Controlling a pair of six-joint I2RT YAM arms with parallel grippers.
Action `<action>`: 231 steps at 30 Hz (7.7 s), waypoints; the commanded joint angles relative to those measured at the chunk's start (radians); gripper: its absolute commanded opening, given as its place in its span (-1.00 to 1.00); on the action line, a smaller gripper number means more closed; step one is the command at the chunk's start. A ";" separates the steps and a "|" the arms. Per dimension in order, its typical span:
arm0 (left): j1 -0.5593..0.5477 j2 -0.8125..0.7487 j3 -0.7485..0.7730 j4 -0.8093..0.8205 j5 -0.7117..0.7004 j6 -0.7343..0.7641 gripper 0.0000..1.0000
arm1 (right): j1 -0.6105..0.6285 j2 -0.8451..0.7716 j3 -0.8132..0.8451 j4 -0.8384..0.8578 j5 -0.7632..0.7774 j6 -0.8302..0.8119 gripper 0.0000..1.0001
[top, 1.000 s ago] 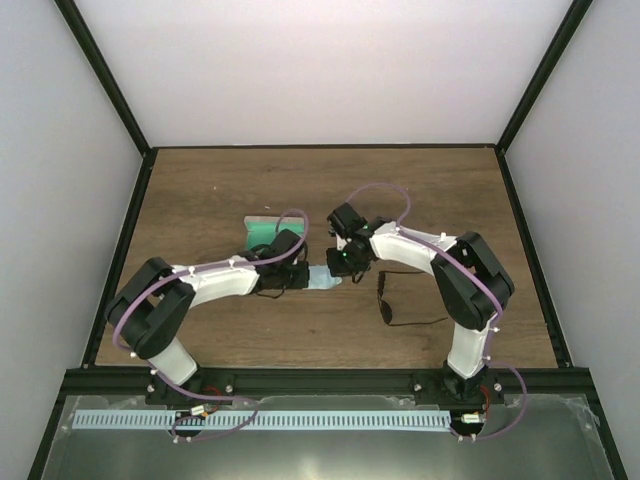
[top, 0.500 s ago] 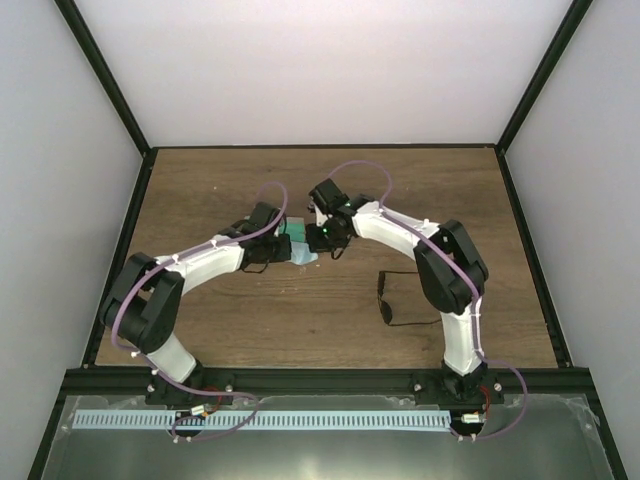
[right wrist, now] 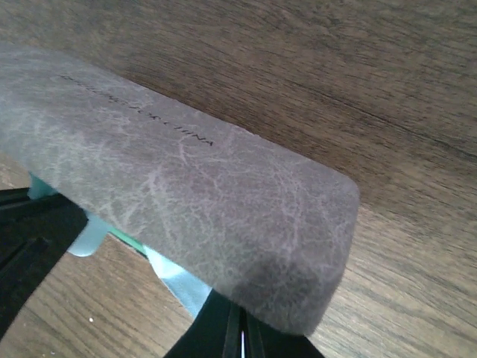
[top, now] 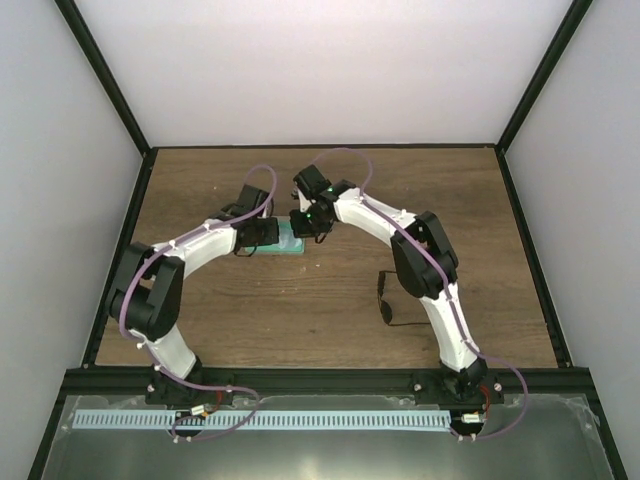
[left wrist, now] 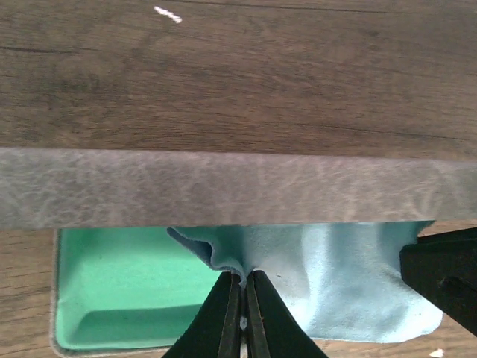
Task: Organize the sunglasses
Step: Place the glasses cleaning cloth in the sunglasses case, then fold the sunglasses at the center of the board.
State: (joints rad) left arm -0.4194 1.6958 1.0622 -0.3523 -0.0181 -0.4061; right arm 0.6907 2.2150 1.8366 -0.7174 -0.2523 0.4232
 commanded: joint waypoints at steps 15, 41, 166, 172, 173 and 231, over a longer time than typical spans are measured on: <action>0.077 0.065 0.036 -0.009 0.044 0.066 -0.92 | 0.009 0.117 0.155 -0.076 0.003 -0.031 -0.99; 0.077 0.052 -0.034 -0.024 0.054 0.072 -0.92 | 0.009 0.129 0.150 -0.091 0.029 -0.050 -0.99; -0.424 0.201 0.430 -0.117 0.172 -0.002 0.11 | -0.276 -1.084 -0.997 -0.051 0.405 0.454 0.32; -0.471 0.310 0.543 -0.151 0.206 -0.008 0.26 | -0.469 -1.225 -1.143 0.081 0.203 0.373 -0.26; -0.478 0.313 0.539 -0.148 0.208 -0.013 0.26 | -0.495 -1.208 -1.132 0.083 0.186 0.345 -0.40; -0.606 0.597 0.705 -0.374 0.009 -0.046 -0.01 | -0.641 -0.729 -1.144 0.146 -0.063 0.039 -0.84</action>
State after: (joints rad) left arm -1.0492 2.2547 1.7531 -0.7181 0.0116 -0.4458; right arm 0.0574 1.5101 0.7410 -0.5426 -0.2714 0.4614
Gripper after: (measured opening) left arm 0.495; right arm 0.079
